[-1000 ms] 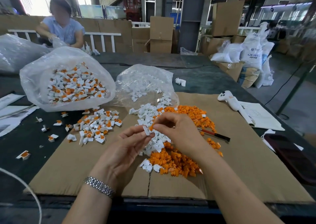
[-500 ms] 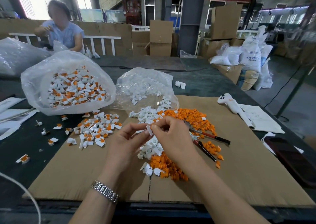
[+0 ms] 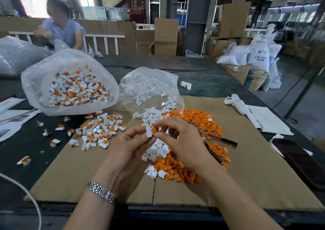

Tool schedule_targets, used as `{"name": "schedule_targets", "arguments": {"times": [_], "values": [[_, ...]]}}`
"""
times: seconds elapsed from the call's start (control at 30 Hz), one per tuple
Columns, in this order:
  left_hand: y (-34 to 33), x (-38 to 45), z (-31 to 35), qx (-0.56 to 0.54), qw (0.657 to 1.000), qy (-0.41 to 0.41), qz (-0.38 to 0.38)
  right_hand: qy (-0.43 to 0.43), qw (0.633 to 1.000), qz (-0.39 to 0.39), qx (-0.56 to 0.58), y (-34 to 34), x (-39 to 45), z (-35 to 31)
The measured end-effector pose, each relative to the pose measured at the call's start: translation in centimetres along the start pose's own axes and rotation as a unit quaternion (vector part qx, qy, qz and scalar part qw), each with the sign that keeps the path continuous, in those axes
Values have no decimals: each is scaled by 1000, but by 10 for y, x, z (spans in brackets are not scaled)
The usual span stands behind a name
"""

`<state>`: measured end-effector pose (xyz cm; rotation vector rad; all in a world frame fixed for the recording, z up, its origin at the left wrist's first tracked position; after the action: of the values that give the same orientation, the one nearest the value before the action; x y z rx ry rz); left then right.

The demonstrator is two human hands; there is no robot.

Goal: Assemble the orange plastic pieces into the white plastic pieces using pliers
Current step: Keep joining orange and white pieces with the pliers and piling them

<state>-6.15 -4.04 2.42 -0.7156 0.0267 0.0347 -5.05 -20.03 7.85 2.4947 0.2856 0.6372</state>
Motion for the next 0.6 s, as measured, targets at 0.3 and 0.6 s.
{"name": "schedule_targets", "arguments": {"times": [0.3, 0.6], "values": [[3, -4, -2, 4, 999, 33, 7, 70, 994, 38, -79, 0, -5, -4], [0, -8, 2, 62, 996, 33, 56, 92, 992, 44, -70, -2, -10, -5]]}}
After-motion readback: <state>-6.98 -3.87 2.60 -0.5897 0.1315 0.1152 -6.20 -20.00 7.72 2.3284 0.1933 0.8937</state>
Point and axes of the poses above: each hand's wrist, its own x-axis towards the middle knuckle, its own y-axis out of the back of the hand, z = x × y, the point moved 5 cm from there along x, towards the middle knuckle, and after that the axes turned 3 degrees about -x, right-handed, at the moved point
